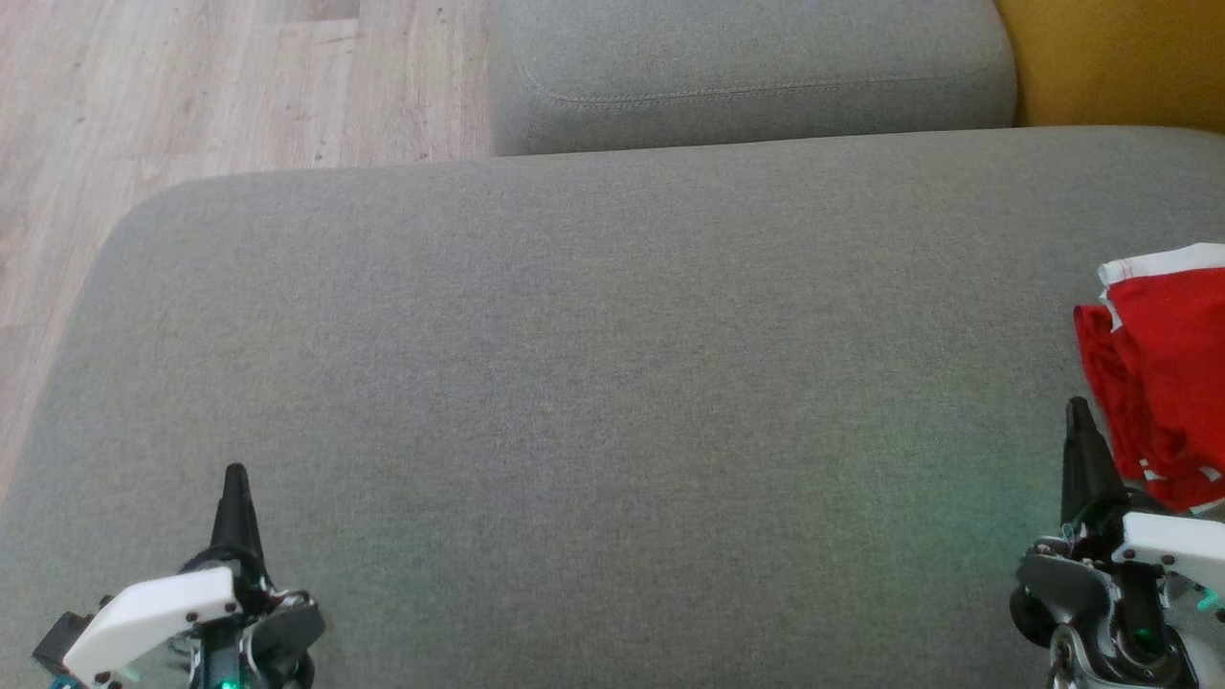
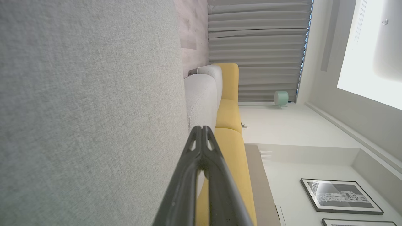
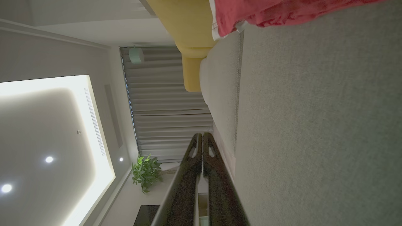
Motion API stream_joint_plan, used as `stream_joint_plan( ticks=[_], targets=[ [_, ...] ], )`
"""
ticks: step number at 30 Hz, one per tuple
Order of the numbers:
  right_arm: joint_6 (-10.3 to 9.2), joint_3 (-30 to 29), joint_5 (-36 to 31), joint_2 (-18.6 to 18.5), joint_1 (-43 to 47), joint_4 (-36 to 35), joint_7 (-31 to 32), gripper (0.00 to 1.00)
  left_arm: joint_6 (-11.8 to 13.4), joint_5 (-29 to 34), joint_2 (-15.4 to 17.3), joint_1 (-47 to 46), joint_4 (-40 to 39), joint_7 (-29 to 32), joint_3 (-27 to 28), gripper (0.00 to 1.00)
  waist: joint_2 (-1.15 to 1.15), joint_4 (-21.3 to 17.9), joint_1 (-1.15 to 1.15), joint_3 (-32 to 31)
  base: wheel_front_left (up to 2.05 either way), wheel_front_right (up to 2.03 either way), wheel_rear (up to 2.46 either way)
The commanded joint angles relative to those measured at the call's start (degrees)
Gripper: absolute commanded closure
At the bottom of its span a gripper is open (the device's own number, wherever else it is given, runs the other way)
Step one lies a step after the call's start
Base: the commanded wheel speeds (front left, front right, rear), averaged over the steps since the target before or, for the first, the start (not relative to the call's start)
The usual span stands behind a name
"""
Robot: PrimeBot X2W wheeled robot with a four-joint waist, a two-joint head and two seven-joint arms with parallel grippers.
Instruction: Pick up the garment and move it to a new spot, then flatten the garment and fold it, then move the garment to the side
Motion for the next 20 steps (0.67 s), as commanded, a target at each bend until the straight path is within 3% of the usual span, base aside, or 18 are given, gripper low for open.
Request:
stream_joint_plan(
  ticks=[1,20],
  targets=[
    [-0.04,1.08,0.05,-0.76,-2.71,-1.78,0.47,1.0,-0.38,-0.24,0.3,-2.74,-1.64,0.31,2.2,1.0,0.0,0.0,0.0,0.0,0.0,0.0,0.0],
    [-0.04,0.69,-0.28,-0.48,-2.75,-1.75,0.78,1.0,-0.38,-0.14,0.21,-2.75,-1.64,0.41,2.33,1.0,0.0,0.0,0.0,0.0,0.0,0.0,0.0]
  ],
)
